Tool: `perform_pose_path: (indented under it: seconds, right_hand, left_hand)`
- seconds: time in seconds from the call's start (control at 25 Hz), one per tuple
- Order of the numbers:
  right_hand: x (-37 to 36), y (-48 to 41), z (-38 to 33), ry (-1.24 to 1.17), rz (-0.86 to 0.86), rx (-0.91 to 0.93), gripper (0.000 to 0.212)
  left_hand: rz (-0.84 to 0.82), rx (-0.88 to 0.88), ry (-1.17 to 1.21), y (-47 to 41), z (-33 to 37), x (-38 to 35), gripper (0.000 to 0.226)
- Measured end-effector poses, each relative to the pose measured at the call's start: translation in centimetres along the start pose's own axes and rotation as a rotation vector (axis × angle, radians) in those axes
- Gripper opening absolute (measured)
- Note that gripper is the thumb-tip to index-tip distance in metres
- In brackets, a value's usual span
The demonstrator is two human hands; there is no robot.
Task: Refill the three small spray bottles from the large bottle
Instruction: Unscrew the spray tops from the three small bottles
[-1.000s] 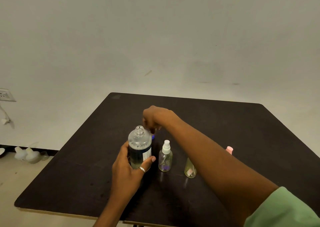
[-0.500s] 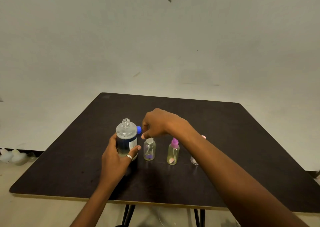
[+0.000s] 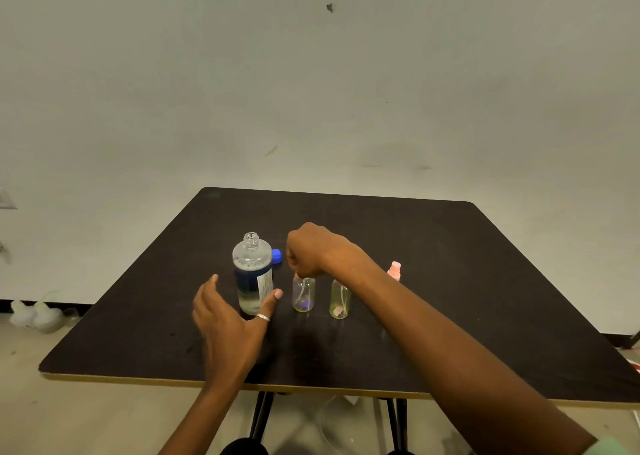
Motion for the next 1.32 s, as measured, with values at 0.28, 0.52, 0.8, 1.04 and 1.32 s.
perform_pose_path:
  seconds: [0.28,0.52,0.8,1.04,1.32]
  right_hand:
    - [-0.3,0.9,0.6,-0.015,-0.032,0.009,0.015]
    - [-0.3,1.0,0.5,-0.038,-0.011,0.025,0.015]
    - [-0.3,0.8,0.2,-0.033,0.039,0.034,0.015]
    - [-0.4,1.3,0.6,0.004,0.08,0.002,0.019]
    - [-0.6,1.2,-0.2,0.052,0.093,-0.008,0.02]
  left_hand:
    - [-0.052,-0.531,-0.061,6.2,6.9,-2.7,0.061]
    - [-0.236,-0.227,0.142,5.4,5.8,-6.9,0.071]
    - [-0.229,-0.085,0.159,3.2,4.5,-7.9,0.045]
    - [-0.212,-0.119,0.157,3.0,4.3,-7.7,0.038]
    - [-0.213,-0.15,0.19,3.3,5.0,-7.3,0.044]
Point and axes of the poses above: each hand's wrist, its own y-axis away from the middle knuckle, its own x-axis out of the back of the hand, z = x × y, the point moved 9 cm from there along -y, towards the middle knuckle, and after that the axes turned 7 degrees about y, right-handed, at the moved point
